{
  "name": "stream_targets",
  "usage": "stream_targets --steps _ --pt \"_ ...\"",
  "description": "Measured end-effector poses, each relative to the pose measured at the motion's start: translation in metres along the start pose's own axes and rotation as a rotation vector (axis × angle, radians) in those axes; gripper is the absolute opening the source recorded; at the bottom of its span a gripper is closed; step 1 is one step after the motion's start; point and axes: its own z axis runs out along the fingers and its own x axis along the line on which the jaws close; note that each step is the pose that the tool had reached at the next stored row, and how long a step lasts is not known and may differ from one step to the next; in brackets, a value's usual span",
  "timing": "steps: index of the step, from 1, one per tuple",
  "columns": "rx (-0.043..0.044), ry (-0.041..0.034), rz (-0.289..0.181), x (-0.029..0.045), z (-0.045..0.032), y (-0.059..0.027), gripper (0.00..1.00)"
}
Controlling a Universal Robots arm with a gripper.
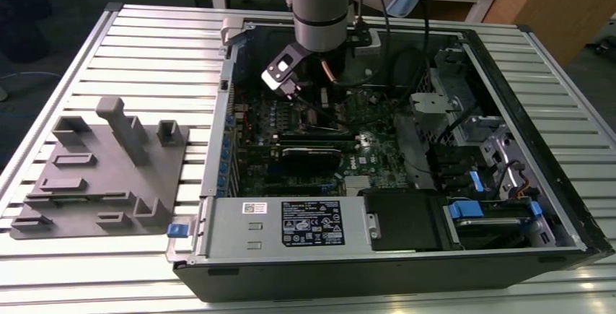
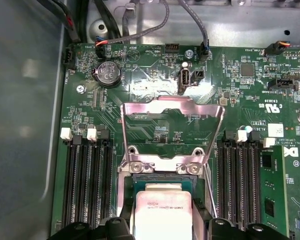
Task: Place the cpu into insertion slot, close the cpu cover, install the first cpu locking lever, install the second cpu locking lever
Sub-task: 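Place the cpu into insertion slot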
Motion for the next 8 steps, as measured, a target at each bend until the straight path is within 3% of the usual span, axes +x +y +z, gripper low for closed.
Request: stream_targets --steps 8 --pt "-0.0001 0.0002 -0.001 -0.0004 0.0002 0.0013 0.54"
